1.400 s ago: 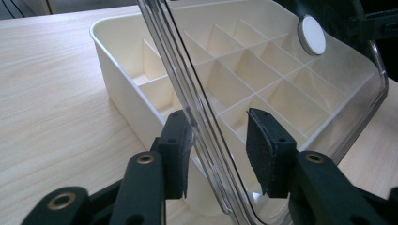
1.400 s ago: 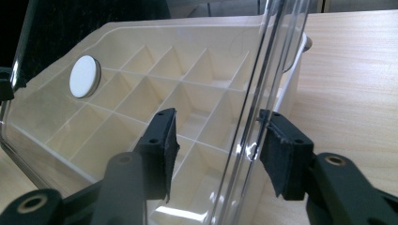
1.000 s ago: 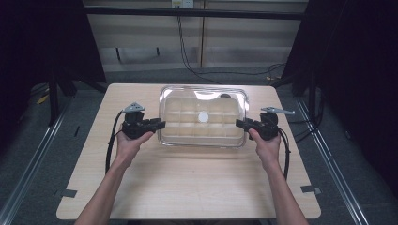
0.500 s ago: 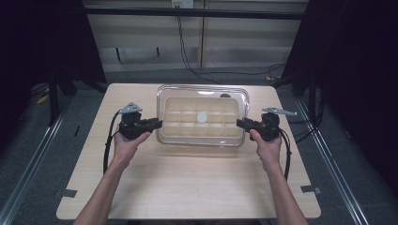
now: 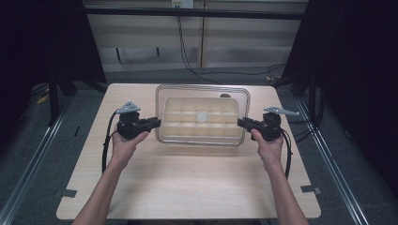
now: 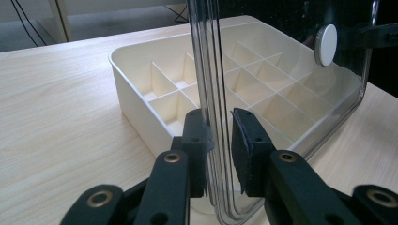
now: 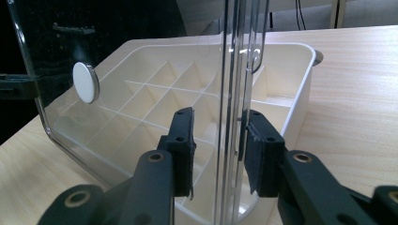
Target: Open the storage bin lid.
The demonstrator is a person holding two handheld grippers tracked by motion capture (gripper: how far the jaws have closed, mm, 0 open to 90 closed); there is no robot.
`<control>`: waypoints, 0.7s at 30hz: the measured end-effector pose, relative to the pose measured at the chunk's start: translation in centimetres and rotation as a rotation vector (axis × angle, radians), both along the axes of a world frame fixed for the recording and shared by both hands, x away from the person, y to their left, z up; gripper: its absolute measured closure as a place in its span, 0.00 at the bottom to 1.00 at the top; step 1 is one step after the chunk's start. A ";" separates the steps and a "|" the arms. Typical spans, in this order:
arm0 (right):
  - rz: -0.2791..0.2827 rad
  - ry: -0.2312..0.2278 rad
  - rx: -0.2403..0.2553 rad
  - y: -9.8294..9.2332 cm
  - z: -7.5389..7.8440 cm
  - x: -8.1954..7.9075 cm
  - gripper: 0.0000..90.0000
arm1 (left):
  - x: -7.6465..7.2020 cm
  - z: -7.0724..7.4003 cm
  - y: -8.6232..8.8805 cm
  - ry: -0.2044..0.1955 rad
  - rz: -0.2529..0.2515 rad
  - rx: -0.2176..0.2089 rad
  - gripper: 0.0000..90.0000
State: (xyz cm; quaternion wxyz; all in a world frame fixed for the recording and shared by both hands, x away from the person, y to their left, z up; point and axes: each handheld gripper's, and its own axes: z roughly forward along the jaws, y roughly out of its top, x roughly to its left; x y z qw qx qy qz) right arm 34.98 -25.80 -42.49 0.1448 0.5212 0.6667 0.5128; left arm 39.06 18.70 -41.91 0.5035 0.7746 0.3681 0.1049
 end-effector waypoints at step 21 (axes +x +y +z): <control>0.000 -0.032 0.022 -0.2 1.0 -0.5 0.74 | -0.7 1.1 0.3 -0.022 -0.011 -0.027 0.86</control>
